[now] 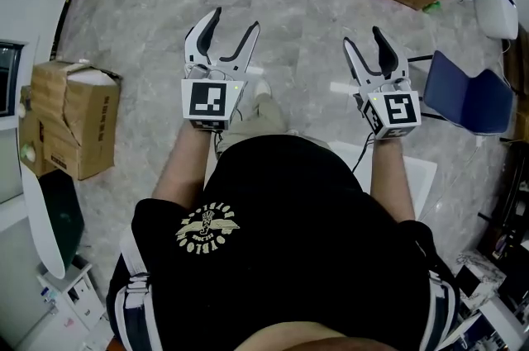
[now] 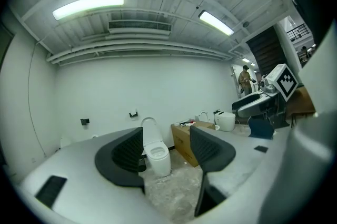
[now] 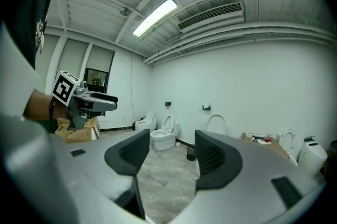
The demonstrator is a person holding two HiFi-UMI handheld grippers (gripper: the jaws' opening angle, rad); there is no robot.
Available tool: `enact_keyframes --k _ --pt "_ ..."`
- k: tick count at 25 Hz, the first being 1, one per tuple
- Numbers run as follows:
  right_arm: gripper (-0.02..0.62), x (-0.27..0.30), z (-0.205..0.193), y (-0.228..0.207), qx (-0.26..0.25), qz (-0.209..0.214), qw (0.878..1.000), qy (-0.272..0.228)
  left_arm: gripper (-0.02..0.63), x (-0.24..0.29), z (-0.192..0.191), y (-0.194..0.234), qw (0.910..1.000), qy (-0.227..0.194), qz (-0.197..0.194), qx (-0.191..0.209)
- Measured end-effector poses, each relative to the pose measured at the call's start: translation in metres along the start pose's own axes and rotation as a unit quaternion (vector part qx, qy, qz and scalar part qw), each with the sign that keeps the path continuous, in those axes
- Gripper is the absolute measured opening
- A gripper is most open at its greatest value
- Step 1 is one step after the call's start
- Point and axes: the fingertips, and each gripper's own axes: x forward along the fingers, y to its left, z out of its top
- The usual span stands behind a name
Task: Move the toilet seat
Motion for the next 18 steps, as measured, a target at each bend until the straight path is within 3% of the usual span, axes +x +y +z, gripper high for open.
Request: enact_keyframes --k 9,18 --pt "0.256 0.063 0.007 -0.025 0.001 -0.006 1.000 0.009 0.261 0.065 0.011 0.042 0.9995 -0.029 -0.010 0.009" --pt "0.256 0.121 0.007 -0.051 0.011 0.000 1.000 0.020 0.261 0.115 -0.008 0.072 0.9999 -0.001 -0.014 0.005"
